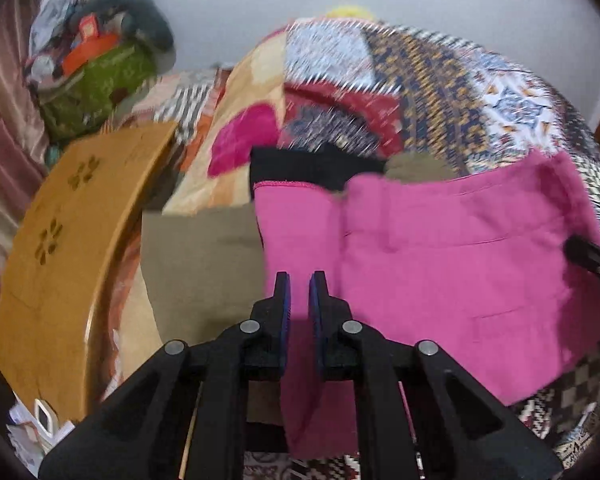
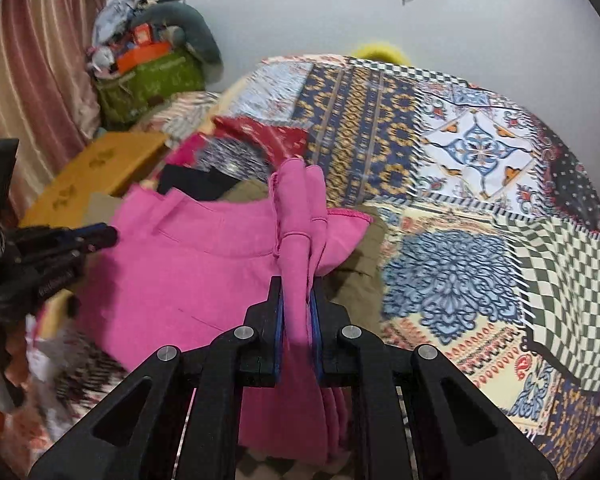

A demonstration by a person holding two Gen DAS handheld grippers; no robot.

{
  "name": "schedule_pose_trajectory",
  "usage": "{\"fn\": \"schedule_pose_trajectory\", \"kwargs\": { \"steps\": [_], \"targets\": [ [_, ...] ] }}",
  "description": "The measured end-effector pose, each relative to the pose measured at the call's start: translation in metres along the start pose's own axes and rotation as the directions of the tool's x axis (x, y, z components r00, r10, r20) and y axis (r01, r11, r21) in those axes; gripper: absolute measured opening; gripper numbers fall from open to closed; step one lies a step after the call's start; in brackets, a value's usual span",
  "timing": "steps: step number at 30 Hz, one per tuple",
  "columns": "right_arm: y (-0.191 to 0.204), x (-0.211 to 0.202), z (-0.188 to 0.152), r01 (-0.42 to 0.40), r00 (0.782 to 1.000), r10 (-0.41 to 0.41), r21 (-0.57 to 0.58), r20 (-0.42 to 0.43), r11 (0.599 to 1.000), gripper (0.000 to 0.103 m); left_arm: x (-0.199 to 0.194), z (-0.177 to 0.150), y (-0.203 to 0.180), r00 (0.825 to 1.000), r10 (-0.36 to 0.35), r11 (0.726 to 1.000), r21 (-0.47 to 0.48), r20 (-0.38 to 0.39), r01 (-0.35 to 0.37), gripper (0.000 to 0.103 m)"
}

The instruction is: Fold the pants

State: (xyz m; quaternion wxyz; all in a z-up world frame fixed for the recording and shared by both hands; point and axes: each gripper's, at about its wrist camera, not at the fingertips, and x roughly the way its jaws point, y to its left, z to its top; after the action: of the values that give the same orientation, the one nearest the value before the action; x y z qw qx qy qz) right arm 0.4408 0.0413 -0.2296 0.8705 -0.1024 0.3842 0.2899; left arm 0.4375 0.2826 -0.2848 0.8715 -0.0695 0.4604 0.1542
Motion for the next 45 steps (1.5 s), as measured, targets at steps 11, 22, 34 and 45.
{"fn": "schedule_pose_trajectory", "kwargs": {
  "steps": [11,22,34,45],
  "targets": [
    [-0.024,-0.027,-0.012,0.136,0.990,-0.137,-0.027,-0.023,0.990,0.032,-0.016,-0.018,0.021,0.997,0.045,0.998,0.053,-0.059,-0.042,0.011],
    [0.005,-0.170,-0.004,0.054,0.980,-0.052,-0.002,0.192,0.999,0.032,-0.173,-0.025,-0.002,0.989,-0.054,0.996,0.072,0.138,0.044,0.020],
    [0.061,-0.348,-0.045,-0.046,0.872,0.056,-0.033,0.486,0.998,0.032,-0.393,-0.095,-0.023,0.883,-0.133,0.989,0.120,0.449,0.088,0.024],
    [0.100,-0.423,-0.100,-0.062,0.794,0.077,-0.046,0.603,0.997,0.047,-0.502,-0.177,-0.027,0.753,-0.134,0.991,0.103,0.644,0.089,0.064]
  ]
}}
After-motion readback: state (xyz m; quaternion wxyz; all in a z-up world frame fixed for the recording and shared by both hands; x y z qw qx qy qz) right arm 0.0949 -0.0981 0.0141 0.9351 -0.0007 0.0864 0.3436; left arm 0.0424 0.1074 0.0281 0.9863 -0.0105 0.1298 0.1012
